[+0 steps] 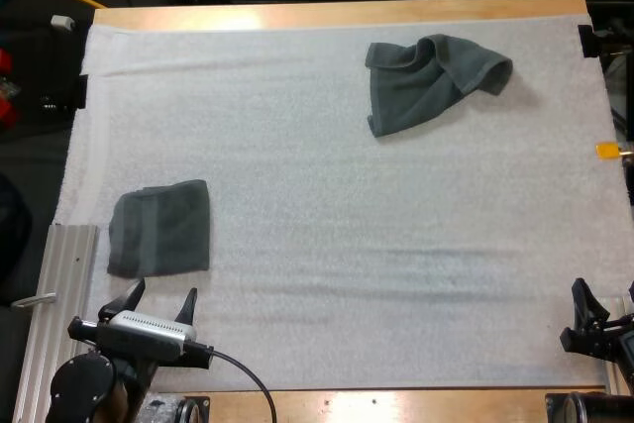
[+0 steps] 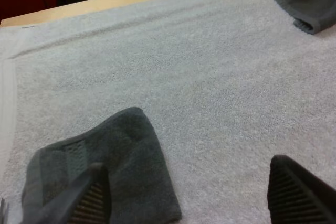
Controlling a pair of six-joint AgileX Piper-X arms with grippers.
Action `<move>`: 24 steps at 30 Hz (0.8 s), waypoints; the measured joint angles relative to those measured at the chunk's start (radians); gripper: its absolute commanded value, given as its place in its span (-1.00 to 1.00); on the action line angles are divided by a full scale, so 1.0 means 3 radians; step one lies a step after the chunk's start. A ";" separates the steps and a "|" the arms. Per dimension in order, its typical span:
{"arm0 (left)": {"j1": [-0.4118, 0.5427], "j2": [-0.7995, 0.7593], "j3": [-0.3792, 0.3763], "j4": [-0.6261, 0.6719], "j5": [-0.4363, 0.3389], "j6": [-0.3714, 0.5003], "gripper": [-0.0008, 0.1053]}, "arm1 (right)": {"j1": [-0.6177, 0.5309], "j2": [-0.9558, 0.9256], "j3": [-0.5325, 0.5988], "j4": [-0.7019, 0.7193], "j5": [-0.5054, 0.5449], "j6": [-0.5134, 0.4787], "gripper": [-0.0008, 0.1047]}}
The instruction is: Pick towel from pile, fold and stack
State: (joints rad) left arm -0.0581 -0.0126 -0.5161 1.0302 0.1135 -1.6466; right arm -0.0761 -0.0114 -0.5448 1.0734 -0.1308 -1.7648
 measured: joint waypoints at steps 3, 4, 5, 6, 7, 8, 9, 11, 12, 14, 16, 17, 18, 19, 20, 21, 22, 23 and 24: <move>0.0000 0.0000 -0.0002 0.0001 0.0152 0.0000 0.15 | 0.0000 0.0000 -0.0075 0.0022 -0.0043 0.0000 0.31; 0.0000 0.0000 -0.0007 0.0001 0.0206 0.0000 0.15 | 0.0000 0.0002 -0.0120 0.0031 -0.0060 0.0000 0.31; 0.0000 0.0000 -0.0013 0.0001 0.0256 0.0000 0.15 | 0.0000 0.0012 -0.0168 0.0033 -0.0088 0.0000 0.31; 0.0000 0.0000 -0.0029 0.0001 0.0327 0.0000 0.15 | 0.0000 0.0041 -0.0214 0.0033 -0.0141 0.0000 0.31; 0.0000 0.0000 -0.0047 0.0001 0.0399 0.0000 0.15 | 0.0000 0.0079 -0.0258 0.0033 -0.0196 0.0000 0.31; 0.0000 0.0000 -0.0067 0.0001 0.0471 0.0000 0.15 | 0.0000 0.0135 -0.0305 0.0033 -0.0250 0.0000 0.31; 0.0000 0.0012 -0.0097 0.0001 0.0520 0.0000 0.15 | 0.0000 0.0198 -0.0351 0.0033 -0.0318 0.0000 0.31; 0.0000 0.0098 -0.0161 -0.0002 0.0592 0.0000 0.15 | 0.0000 0.0321 -0.0439 0.0033 -0.0458 0.0000 0.31; 0.0000 0.0161 -0.0195 -0.0007 0.0622 0.0000 0.15 | 0.0000 0.0391 -0.0476 0.0033 -0.0528 0.0000 0.31; 0.0000 0.0296 -0.0269 -0.0032 0.0692 0.0000 0.15 | 0.0000 0.0530 -0.0566 0.0033 -0.0683 0.0000 0.31; 0.0000 0.0429 -0.0352 -0.0073 0.0790 0.0000 0.15 | 0.0000 0.0652 -0.0652 0.0033 -0.0853 0.0000 0.31; 0.0000 0.0480 -0.0390 -0.0105 0.0834 0.0000 0.15 | 0.0000 0.0719 -0.0699 0.0033 -0.0914 0.0000 0.31; -0.0005 0.0534 -0.0417 -0.0134 0.0877 0.0000 0.15 | 0.0000 0.0784 -0.0744 0.0033 -0.0976 0.0000 0.31; -0.0018 0.0584 -0.0449 -0.0152 0.0922 0.0000 0.15 | 0.0000 0.0846 -0.0786 0.0033 -0.1043 0.0000 0.31; -0.0037 0.0634 -0.0479 -0.0165 0.0971 0.0000 0.15 | 0.0000 0.0900 -0.0823 0.0033 -0.1115 0.0000 0.31; -0.0061 0.0679 -0.0508 -0.0170 0.1006 0.0000 0.15 | 0.0000 0.0964 -0.0861 0.0033 -0.1173 0.0000 0.31; -0.0095 0.0722 -0.0534 -0.0170 0.1029 0.0000 0.15 | 0.0000 0.1027 -0.0897 0.0033 -0.1235 0.0000 0.31; -0.0132 0.0770 -0.0563 -0.0170 0.1046 0.0000 0.15 | 0.0000 0.1088 -0.0930 0.0033 -0.1273 0.0000 0.31; -0.0169 0.0815 -0.0592 -0.0173 0.1060 0.0000 0.15 | 0.0000 0.1143 -0.0960 0.0029 -0.1291 0.0000 0.31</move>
State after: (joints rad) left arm -0.1088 0.2319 -0.6938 0.9784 0.4316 -1.6466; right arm -0.0761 0.3314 -0.8326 1.0820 -0.5181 -1.7648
